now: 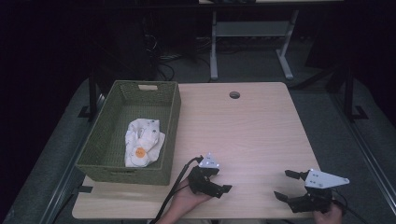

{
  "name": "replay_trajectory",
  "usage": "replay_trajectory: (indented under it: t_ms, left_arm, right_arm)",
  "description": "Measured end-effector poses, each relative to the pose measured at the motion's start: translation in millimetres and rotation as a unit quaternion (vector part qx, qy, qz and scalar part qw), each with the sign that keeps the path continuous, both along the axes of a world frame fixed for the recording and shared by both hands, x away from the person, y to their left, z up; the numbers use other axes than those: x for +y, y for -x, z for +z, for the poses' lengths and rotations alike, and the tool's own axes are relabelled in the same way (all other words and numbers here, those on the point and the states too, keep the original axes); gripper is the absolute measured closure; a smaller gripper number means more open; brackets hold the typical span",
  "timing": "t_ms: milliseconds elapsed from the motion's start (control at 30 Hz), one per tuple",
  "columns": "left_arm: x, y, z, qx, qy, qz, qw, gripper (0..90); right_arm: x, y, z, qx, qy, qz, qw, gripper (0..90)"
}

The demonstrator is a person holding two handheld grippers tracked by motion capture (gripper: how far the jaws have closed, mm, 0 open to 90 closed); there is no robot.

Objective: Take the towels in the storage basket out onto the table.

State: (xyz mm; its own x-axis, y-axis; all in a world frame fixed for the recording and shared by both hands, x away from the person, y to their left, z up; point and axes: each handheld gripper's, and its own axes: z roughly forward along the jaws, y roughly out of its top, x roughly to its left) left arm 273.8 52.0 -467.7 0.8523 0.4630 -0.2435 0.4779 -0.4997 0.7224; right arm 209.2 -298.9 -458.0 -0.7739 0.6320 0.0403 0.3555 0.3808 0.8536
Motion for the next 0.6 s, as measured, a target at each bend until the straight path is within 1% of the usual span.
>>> replay_trajectory:
  t_ms: [133,300,333,400,433,467,500,600]
  left_arm:
    - [1.5,-1.4,1.9,-0.004,-0.005,-0.004,1.0,21.4]
    - [2.9,-1.5,3.4,-0.004,-0.003,-0.008,1.0,21.5]
    - [3.0,-1.9,5.0,-0.008,-0.007,-0.013,0.9999,21.5]
    - [3.2,-2.3,6.7,-0.007,-0.007,-0.015,0.9998,21.6]
    - [3.2,-2.5,8.6,-0.009,-0.004,-0.019,0.9998,21.6]
    - [3.1,-2.1,11.2,-0.018,-0.012,-0.023,0.9995,21.8]
    - [3.3,-1.9,12.4,-0.019,-0.015,-0.026,0.9994,21.8]
    - [4.0,-1.2,14.3,-0.018,-0.015,-0.031,0.9993,22.0]
  right_arm:
    - [0.0,0.3,-0.1,0.0,-0.001,-0.001,1.0,13.8]
    - [0.2,-0.2,-0.3,0.0,0.0,-0.002,1.0,13.8]
    - [0.4,0.1,0.0,0.0,0.0,0.0,1.0,13.8]
    - [0.6,0.3,0.1,0.0,0.0,0.0,1.0,13.8]
    - [0.7,0.4,0.1,-0.001,0.001,0.0,1.0,13.8]
    - [1.5,0.3,-0.3,0.0,0.002,-0.001,1.0,13.8]
    - [2.0,0.1,-0.6,-0.001,0.003,-0.001,1.0,13.8]
    - [3.6,-0.1,-1.4,0.002,0.006,0.002,1.0,13.8]
